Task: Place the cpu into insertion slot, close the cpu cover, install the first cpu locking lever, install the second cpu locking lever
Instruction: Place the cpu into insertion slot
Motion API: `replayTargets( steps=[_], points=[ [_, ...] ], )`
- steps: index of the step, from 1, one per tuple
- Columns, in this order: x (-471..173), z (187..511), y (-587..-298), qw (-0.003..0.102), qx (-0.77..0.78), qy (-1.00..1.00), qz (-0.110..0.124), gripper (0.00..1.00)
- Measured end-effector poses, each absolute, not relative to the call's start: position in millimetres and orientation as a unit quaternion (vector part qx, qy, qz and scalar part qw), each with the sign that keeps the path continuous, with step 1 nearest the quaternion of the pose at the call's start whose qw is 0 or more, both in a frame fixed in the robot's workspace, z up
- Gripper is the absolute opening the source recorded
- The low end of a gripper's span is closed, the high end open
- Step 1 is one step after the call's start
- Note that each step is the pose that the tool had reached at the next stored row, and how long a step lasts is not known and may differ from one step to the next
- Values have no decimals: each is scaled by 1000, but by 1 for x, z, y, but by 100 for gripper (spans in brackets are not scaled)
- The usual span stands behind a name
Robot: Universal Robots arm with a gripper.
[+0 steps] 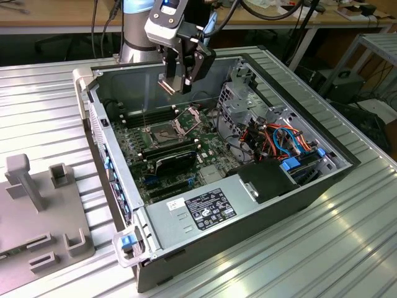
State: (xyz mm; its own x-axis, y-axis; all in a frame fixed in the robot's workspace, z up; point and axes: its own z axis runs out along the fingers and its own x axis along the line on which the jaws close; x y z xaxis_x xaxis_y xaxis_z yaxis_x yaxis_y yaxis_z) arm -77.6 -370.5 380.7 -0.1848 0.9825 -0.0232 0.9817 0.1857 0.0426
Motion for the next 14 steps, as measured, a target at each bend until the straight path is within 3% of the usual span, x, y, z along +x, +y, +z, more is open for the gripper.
replayTargets(
  steps=[14],
  points=[
    [-77, 379, -370, 23, 731, 682, 6, 55]
  ],
)
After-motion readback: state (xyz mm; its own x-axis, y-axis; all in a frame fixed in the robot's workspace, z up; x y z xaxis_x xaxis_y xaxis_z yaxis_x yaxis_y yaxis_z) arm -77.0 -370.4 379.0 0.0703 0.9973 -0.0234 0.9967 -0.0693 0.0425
